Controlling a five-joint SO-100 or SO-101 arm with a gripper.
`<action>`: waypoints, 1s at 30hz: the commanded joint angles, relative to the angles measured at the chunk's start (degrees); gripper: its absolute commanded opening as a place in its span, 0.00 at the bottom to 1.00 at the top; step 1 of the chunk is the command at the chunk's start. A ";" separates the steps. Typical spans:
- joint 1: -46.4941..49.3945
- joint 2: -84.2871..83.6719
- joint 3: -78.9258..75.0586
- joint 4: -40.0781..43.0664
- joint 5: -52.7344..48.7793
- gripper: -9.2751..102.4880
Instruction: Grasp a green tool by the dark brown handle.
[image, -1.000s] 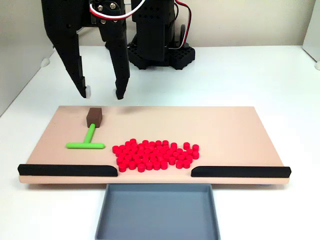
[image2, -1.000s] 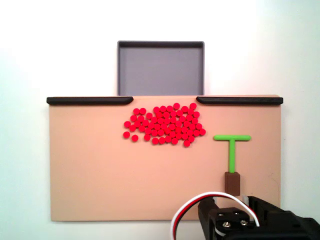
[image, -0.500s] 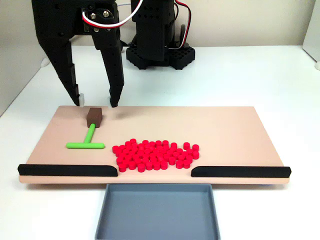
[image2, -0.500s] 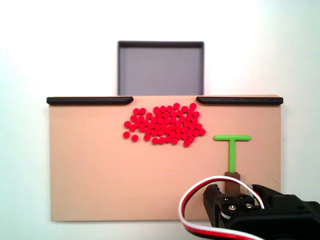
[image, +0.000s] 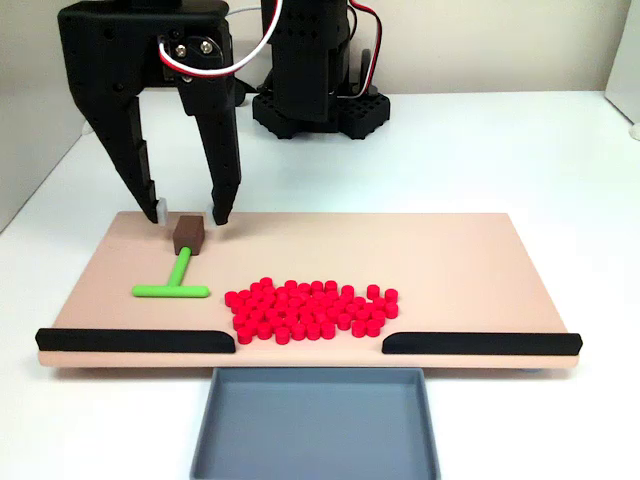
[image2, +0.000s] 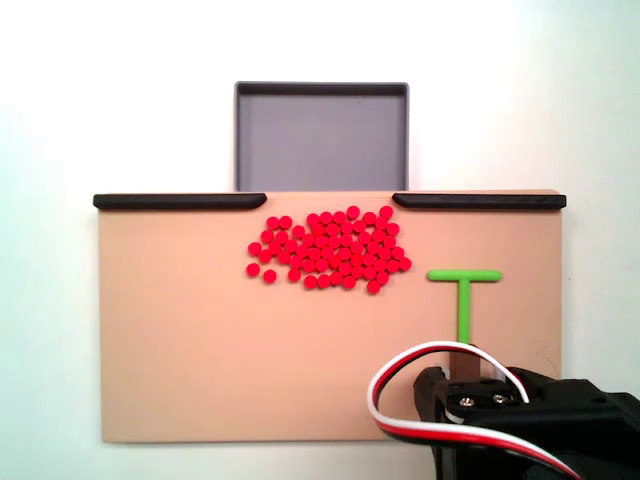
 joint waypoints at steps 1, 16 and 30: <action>-0.09 0.00 -2.11 -0.70 0.00 0.23; -1.14 -1.14 -2.20 -1.32 1.58 0.20; -1.58 -1.23 -2.11 -1.32 2.02 0.16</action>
